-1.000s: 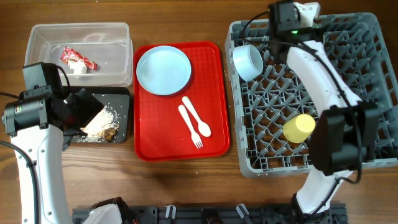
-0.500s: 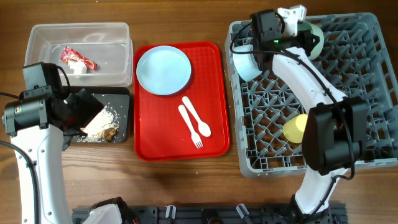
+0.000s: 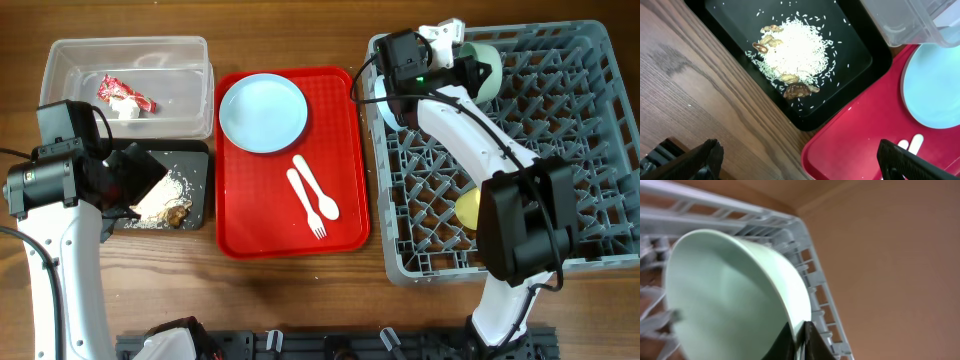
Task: Sort waste into correct bins and load items into the dishwasher rack
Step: 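Reach the right gripper to the red tray and grasp the white spoon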
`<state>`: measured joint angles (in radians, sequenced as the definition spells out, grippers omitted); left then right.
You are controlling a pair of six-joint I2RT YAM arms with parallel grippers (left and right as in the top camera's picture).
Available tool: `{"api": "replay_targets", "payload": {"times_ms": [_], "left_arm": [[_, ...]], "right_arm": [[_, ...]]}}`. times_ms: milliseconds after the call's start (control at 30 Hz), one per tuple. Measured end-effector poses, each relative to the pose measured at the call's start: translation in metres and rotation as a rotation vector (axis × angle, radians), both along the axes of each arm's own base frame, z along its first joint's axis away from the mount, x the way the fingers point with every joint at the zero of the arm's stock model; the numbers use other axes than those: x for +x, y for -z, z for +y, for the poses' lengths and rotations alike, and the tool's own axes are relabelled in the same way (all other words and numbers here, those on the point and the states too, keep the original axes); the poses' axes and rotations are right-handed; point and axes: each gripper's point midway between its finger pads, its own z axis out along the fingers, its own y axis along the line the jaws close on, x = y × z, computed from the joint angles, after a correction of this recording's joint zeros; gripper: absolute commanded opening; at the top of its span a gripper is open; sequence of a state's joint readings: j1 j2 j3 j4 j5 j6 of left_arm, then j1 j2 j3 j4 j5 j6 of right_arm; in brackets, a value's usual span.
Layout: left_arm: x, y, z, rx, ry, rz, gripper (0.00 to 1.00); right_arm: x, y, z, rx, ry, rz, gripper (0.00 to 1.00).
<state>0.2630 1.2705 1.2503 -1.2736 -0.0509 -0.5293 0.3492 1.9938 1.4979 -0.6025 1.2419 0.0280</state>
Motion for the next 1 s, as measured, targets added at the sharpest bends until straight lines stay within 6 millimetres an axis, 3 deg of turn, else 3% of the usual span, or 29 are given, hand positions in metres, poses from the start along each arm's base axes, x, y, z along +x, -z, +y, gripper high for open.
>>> {"api": "replay_targets", "payload": {"times_ms": [133, 233, 300, 400, 467, 533, 667, 767, 867, 1000], "left_arm": [[0.0, 0.0, 0.0, 0.0, 0.0, 0.0, 1.0], [0.0, 0.0, 0.0, 0.0, 0.0, -0.001, 1.0], [0.0, 0.0, 0.0, 0.0, 0.0, 0.0, 1.0], [0.0, 0.0, 0.0, 0.0, 0.0, 0.0, 1.0], [0.0, 0.0, 0.0, 0.0, 0.0, -0.001, 1.0], [0.001, 0.0, 0.0, 0.001, 0.0, -0.005, 1.0], [0.005, -0.001, 0.001, 0.005, 0.0, -0.02, 1.0], [0.005, -0.001, 0.001, 0.005, 0.0, -0.02, 1.0], [0.005, -0.001, 0.001, 0.005, 0.0, -0.02, 1.0], [0.005, -0.001, 0.001, 0.005, 0.0, -0.02, 1.0]], "right_arm": [[-0.012, 0.047, 0.029, 0.214, -0.099, 0.163, 0.22], [-0.018, 0.051, 0.047, 0.402, -0.141, 0.173, 0.52], [-0.024, 0.033, 0.063, 0.545, -0.198, 0.148, 0.82], [-0.05, -0.029, 0.092, 0.793, -0.346, 0.079, 0.82], [-0.08, -0.056, 0.121, 0.989, -0.472, 0.114, 0.8], [-0.105, -0.057, 0.152, 1.154, -0.559, 0.223, 0.8], [-0.142, -0.021, 0.214, 1.251, -0.662, 0.5, 0.8], [-0.165, 0.032, 0.262, 1.219, -0.697, 0.721, 0.74], [-0.177, 0.101, 0.283, 1.159, -0.594, 0.867, 0.64], [-0.164, 0.15, 0.286, 1.13, -0.494, 0.851, 0.6]]}}
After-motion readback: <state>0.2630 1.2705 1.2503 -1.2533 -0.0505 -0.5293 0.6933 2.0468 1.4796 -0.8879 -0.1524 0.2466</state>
